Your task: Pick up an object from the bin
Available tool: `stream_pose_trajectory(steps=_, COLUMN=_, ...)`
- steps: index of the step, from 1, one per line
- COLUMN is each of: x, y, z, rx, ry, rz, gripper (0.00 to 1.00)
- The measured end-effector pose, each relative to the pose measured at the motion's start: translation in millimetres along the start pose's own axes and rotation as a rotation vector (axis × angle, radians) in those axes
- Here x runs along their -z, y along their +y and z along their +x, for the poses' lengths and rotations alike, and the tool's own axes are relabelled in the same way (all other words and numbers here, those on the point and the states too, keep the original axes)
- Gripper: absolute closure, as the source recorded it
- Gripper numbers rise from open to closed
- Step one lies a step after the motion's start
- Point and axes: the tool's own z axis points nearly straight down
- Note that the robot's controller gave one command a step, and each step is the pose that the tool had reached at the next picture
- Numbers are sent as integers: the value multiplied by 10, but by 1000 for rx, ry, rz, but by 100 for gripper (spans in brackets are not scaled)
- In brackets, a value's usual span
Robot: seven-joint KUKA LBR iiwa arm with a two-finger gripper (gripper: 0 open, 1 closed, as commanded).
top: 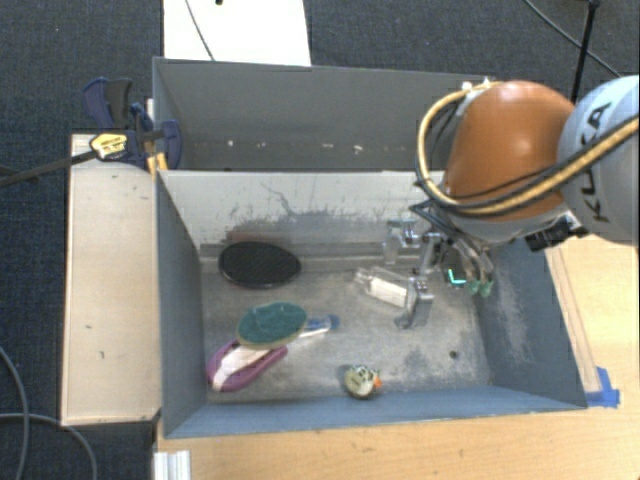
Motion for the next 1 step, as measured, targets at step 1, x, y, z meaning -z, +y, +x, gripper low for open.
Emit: stream_pose_trajectory(steps=1, x=-1514, y=-380, z=-475, rx=-176, ry=-13, rz=-2, gripper=0)
